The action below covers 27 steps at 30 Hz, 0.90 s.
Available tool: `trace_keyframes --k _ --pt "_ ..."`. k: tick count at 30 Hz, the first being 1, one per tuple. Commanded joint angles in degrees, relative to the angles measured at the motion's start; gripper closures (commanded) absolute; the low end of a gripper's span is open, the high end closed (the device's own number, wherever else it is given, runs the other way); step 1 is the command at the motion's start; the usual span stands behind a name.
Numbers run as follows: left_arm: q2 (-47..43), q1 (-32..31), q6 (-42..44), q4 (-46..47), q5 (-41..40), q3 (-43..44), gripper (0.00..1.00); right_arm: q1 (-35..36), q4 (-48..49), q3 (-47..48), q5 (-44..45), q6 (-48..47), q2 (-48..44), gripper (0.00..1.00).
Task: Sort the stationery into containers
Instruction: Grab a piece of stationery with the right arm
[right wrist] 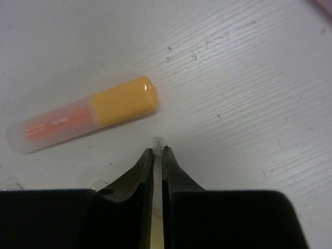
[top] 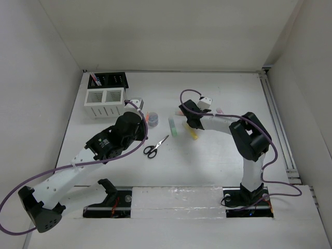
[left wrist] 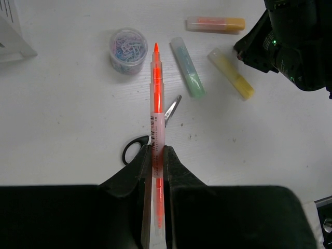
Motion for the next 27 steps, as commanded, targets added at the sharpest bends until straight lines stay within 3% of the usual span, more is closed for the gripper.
trace_keyframes --k 1,3,8,15,17,18,21,27 --pt "-0.15 -0.1 0.64 1.59 0.0 -0.51 1.0 0.56 -1.48 0.47 -1.33 1.67 1.35 0.92" --pt "-0.15 -0.1 0.64 1.59 0.0 -0.51 1.0 -0.06 -1.48 0.47 -2.03 1.67 0.83 1.0" --pt "-0.67 -0.1 0.64 1.59 0.0 -0.51 1.0 -0.06 -0.34 -1.63 -2.56 1.67 -3.83 1.0" --pt "-1.82 -0.1 2.66 3.09 5.88 -1.12 1.0 -0.06 1.85 -7.07 0.87 0.45 -20.86 1.0" --pt "-3.74 -0.1 4.77 5.18 11.3 -1.64 1.0 0.47 6.31 -9.71 -0.44 -3.66 -27.98 1.0" --pt "-4.36 -0.1 5.3 5.98 13.69 -1.65 1.0 0.47 13.65 -11.21 -5.06 -6.3 -30.01 1.0" --pt "-6.3 0.42 7.32 9.23 24.73 -2.18 1.0 1.69 21.79 -14.91 -13.0 -11.33 -35.73 1.0" --pt "-10.06 0.43 8.99 12.48 34.27 -2.7 1.0 5.21 41.37 -22.98 -26.54 -6.43 -43.37 1.0"
